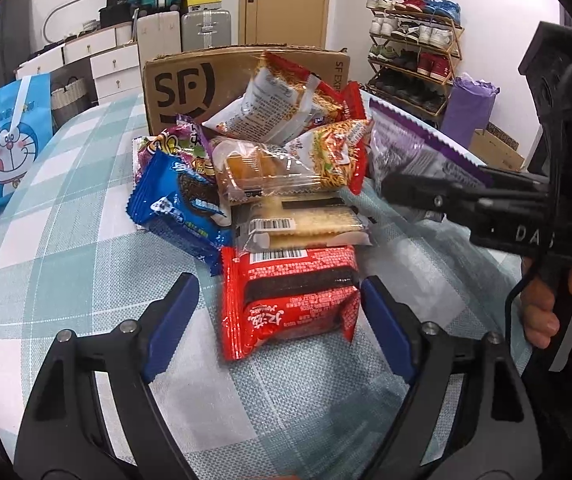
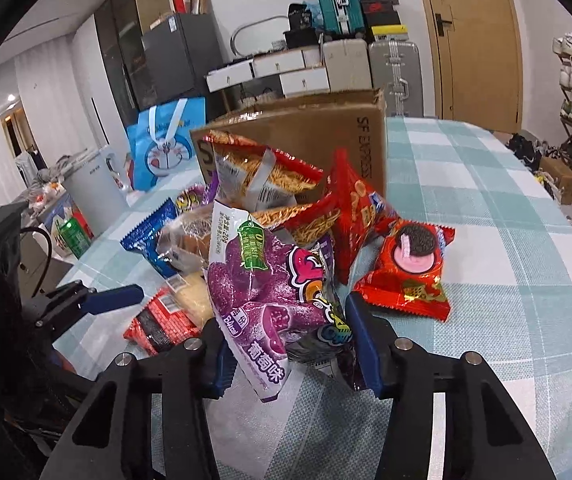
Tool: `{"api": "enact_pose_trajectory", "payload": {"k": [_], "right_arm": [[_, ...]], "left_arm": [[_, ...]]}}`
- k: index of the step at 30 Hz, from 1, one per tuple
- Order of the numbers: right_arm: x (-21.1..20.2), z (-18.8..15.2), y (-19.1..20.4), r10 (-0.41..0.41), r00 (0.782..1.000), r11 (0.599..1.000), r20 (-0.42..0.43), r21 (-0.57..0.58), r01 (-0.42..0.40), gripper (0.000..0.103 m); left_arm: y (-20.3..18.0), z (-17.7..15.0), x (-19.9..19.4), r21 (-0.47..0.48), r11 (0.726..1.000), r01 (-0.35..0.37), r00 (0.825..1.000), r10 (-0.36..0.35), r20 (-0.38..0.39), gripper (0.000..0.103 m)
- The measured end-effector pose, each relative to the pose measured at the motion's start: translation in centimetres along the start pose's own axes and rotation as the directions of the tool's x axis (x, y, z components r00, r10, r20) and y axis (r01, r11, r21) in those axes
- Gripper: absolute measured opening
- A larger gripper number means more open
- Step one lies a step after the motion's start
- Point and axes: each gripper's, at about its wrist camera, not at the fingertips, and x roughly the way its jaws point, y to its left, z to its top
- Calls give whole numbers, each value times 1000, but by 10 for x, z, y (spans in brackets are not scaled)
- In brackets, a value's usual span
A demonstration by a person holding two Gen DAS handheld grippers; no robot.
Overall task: Organize snacks
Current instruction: 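Grasp the red wafer pack with the left tool while the right tool grasps the purple grape candy bag, then lift and carry both held packets over the open cardboard box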
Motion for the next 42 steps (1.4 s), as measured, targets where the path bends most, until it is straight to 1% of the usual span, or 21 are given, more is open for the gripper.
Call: {"api": "enact_pose_trajectory", "payload": {"k": [1, 3, 5, 9, 11, 14, 19, 22, 25, 26, 30, 37, 42], "right_arm": [[-1, 0, -1, 9, 1000, 1000, 2, 5, -9, 51], [-3, -1, -1, 13, 1000, 1000, 6, 9, -13, 51], [-4, -1, -1, 17, 1000, 1000, 10, 11, -17, 51], [-7, -2, -3, 29, 999, 999, 25, 12, -29, 51], [-9, -2, -4, 34, 999, 999, 33, 11, -35, 51], [-11, -4, -3, 45, 998, 999, 39, 6, -45, 51], [-17, -4, 1, 60, 997, 998, 55, -2, -60, 51], [-25, -3, 5, 67, 995, 998, 76, -10, -67, 51], [-33, -1, 7, 80, 992, 997, 95, -9, -80, 51], [-35, 0, 8, 85, 991, 996, 100, -8, -85, 51], [-44, 7, 13, 94, 988, 996, 124, -13, -93, 51], [-52, 23, 11, 105, 983, 994, 153, 9, -107, 51], [-61, 37, 8, 107, 977, 993, 183, 22, -113, 51]], "left_arm": [[-1, 0, 0, 6, 1000, 0, 1000, 0, -1, 77], [-3, 0, 2, 12, 1000, 6, 1000, -6, -20, 67], [-6, -1, 3, 13, 1000, 16, 999, -15, -43, 61], [-7, -1, 3, 19, 1000, 21, 999, -20, -32, 50], [-8, -3, 2, 15, 1000, 27, 999, -27, -23, 49], [-13, -4, -5, 32, 999, 25, 1000, -26, 7, 49], [-19, -3, -31, 62, 998, 21, 997, -26, 79, 48], [-22, 1, -43, 62, 998, 26, 993, -33, 112, 48], [-22, 7, -54, 54, 998, 13, 990, -20, 142, 49], [-23, 2, -56, 47, 999, 9, 988, -16, 152, 49], [-11, 8, -64, -2, 1000, 0, 985, 0, 170, 49], [9, 22, -74, -81, 996, -46, 978, 61, 201, 49], [18, 35, -82, -112, 990, -84, 963, 109, 246, 49]]}}
